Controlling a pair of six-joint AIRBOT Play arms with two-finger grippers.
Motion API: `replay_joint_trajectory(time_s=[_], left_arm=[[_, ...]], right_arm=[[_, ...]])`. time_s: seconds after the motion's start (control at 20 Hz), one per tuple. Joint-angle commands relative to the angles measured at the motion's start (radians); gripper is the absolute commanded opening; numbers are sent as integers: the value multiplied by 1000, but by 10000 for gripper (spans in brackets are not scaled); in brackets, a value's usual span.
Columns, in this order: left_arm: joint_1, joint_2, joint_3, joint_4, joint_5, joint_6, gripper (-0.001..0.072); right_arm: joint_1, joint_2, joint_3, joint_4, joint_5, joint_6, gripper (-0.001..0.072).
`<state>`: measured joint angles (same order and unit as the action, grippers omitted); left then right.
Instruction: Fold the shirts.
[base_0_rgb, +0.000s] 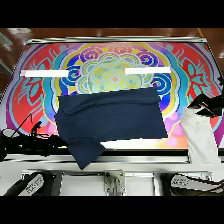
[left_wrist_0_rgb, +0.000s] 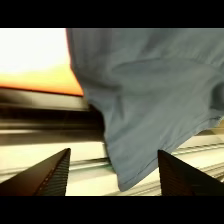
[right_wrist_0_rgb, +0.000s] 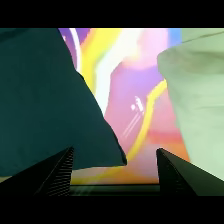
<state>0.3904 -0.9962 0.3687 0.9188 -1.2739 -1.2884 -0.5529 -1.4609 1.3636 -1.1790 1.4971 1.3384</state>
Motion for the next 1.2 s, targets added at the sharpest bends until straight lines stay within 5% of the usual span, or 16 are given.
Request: replay_joint_trajectory(time_s=[0.0, 0.3, 0.4, 0.5, 0.75, 1.15], left_arm=[[-51, -40, -46, -56, 85, 21, 576], [-156, -167, -46, -101, 250, 20, 554], [-160, -186, -45, -150, 293, 22, 201], [-160, -185, -45, -172, 283, 63, 54], [-160, -178, -45, -171, 214, 99, 54], [-159, -174, -17, -171, 190, 102, 54]], right_arm=[[-4, 2, -5, 5, -23, -6, 632], [-4, 2, -5, -5, -23, -3, 632], [-4, 2, -7, -12, -5, 4, 632], [-4, 2, -46, -27, 27, 4, 632], [-4, -6, -311, 73, 14, -93, 633], [0, -56, -462, 108, -144, -63, 631]])
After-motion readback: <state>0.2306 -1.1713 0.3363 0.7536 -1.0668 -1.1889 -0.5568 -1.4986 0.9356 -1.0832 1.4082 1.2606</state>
